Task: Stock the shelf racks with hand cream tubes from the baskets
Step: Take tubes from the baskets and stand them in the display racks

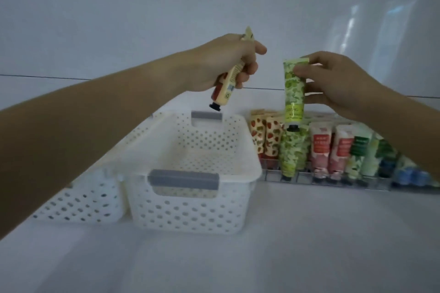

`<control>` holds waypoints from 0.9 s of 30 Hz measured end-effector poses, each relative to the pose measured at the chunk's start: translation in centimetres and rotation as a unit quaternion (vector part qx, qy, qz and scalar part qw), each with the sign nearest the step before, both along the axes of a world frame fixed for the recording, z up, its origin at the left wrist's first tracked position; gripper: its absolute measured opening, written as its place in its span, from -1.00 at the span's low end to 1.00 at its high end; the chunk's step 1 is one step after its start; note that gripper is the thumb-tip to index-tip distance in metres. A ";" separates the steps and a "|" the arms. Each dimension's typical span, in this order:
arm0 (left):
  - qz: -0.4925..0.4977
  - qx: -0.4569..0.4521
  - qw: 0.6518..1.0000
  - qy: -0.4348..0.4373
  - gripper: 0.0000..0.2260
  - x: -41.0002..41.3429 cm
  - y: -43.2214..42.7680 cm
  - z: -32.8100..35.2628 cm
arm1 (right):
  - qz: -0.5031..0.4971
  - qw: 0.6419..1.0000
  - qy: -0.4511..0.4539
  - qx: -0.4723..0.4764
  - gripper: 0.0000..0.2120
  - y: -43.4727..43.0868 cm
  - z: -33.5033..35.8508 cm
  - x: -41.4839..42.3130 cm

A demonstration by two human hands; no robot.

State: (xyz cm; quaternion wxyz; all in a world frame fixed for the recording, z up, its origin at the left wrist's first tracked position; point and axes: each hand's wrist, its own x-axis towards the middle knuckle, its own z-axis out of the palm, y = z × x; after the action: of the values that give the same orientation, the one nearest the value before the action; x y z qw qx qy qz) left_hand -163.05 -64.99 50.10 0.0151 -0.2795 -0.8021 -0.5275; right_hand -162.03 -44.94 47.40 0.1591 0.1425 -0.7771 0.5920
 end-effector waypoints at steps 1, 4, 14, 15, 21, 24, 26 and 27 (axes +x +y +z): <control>0.007 0.002 1.000 -0.009 -0.76 0.3 0.9 -0.3 | -0.006 1.000 0.008 0.007 -0.95 1.0 -0.4 0.3; 0.010 0.032 0.998 -0.045 -0.76 0.9 3.3 -0.9 | -0.001 0.999 0.029 0.037 -0.90 3.1 -1.5 1.2; 0.160 -0.032 0.986 -0.021 -0.91 0.0 8.0 -2.8 | -0.024 0.935 0.090 0.343 -0.85 5.9 -3.4 1.8; 0.176 -0.038 0.984 -0.019 -0.91 -0.2 7.9 -3.0 | -0.025 0.929 0.092 0.357 -0.84 5.9 -3.7 1.7; 0.217 -0.072 0.973 -0.017 -0.87 -0.7 7.0 -3.8 | -0.023 0.919 0.122 0.375 -0.84 6.5 -4.5 0.9; 0.236 -0.091 0.967 0.010 -0.86 -0.5 6.5 -3.5 | -0.027 0.912 0.135 0.385 -0.85 6.5 -4.5 0.6; 0.243 -0.116 0.963 0.027 -0.86 -0.4 6.4 -3.5 | -0.028 0.911 0.134 0.390 -0.85 6.5 -4.6 0.5; 0.247 -0.127 0.960 0.029 -0.86 -0.4 6.4 -3.6 | -0.026 0.911 0.130 0.390 -0.85 6.6 -4.6 0.4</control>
State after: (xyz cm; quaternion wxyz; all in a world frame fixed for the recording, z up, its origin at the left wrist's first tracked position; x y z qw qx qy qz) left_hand -163.46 -58.63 46.46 0.1326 -0.0876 -0.9058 -0.3927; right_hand -161.60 -38.35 42.76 0.2051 0.2487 -0.9222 0.2137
